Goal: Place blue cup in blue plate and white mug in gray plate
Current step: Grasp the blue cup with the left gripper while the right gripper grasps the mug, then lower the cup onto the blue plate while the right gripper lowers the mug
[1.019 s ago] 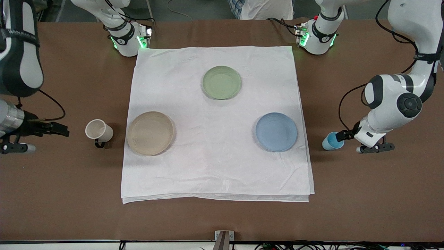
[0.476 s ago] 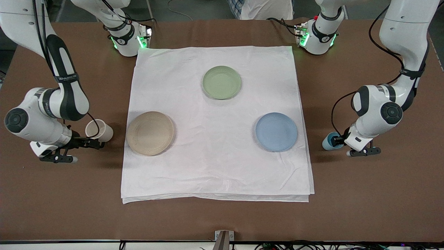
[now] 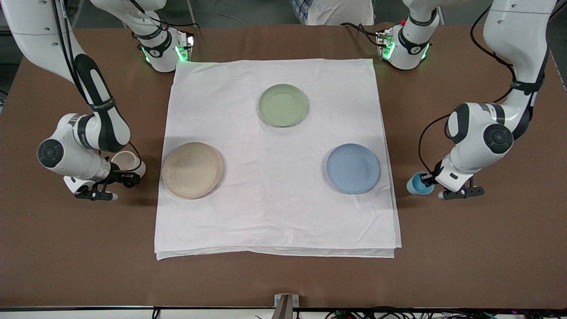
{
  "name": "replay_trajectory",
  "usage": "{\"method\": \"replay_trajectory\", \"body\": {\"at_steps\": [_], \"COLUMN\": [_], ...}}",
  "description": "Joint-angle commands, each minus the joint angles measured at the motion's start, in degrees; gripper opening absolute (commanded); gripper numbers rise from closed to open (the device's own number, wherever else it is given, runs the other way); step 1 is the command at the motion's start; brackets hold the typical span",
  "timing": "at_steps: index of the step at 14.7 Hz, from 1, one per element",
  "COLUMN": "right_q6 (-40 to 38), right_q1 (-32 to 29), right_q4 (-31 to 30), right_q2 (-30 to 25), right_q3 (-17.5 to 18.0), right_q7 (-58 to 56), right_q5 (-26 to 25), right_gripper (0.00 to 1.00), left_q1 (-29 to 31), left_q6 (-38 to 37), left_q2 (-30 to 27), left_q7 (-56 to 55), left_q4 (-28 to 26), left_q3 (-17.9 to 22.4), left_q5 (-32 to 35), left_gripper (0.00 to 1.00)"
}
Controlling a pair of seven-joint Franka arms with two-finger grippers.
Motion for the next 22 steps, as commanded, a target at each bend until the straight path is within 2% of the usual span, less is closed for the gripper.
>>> {"method": "replay_trajectory", "body": {"at_steps": [1,4,6,8,11,13,14,15,17,18,20,21,22], "right_q6": [-2.4,-9.0,-16.8,-19.4,-17.8,-10.5,-5.8,-1.4,4.6,5.6,5.8,5.6,5.5], "right_q1": [0.2,0.2,1.3,3.6,6.6,7.2,7.9,9.4,12.1,12.5,12.4,12.4,12.3], "right_q4": [0.3,4.5,8.1,8.1,5.3,0.1,-2.5,-4.4,-6.4,-6.4,-6.0,-5.6,-5.2], "right_q2": [-1.5,-2.7,-4.7,-7.2,-8.6,-8.7,-8.7,-8.3,-7.3,-6.5,-5.5,-5.1,-4.9], "right_q3": [0.3,0.3,0.6,1.4,4.7,7.5,8.5,8.9,8.9,8.8,8.8,8.8,8.8], "right_q7": [0.1,0.6,2.5,8.1,16.8,17.2,17.8,19.7,21.7,21.6,21.3,21.1,21.1], "right_q5": [0.7,0.9,2.5,4.4,5.7,10.5,11.2,11.4,11.4,11.4,11.3,11.2,11.2], "right_gripper": [0.02,0.00,0.00,0.00,0.00,0.00,0.00,0.01,0.01,0.01,0.06,0.36,0.97], "left_q1": [-0.6,-1.3,-4.1,-6.3,-6.5,-7.3,-7.4,-7.4,-6.5,-5.8,-5.6,-5.5,-4.1], "left_q6": [-4.6,-4.9,-4.8,-4.5,-3.0,-1.8,-1.2,-0.8,-1.1,-1.5,-3.0,-6.3,-10.6], "left_q2": [-4.0,-3.7,-3.1,-1.9,1.0,2.8,3.5,3.7,2.4,1.0,-1.9,-3.5,-4.5], "left_q7": [-10.2,-18.8,-22.6,-25.9,-30.9,-33.4,-33.5,-33.6,-33.5,-33.1,-33.2,-32.7,-31.6], "left_q4": [-0.5,-0.5,-0.5,-0.5,-0.5,-0.4,-0.3,0.1,0.6,1.1,3.2,5.5,8.6], "left_q3": [-5.9,-10.6,-10.9,-10.8,-11.0,-11.0,-10.9,-11.0,-11.0,-11.0,-10.8,-10.3,-10.3], "left_q5": [1.0,1.1,1.1,2.2,8.2,9.5,9.5,9.5,9.5,9.5,9.5,9.5,9.5], "left_gripper": [0.00,0.00,0.00,0.00,0.00,0.01,0.03,0.18,0.86,1.00,1.00,1.00,1.00]}}
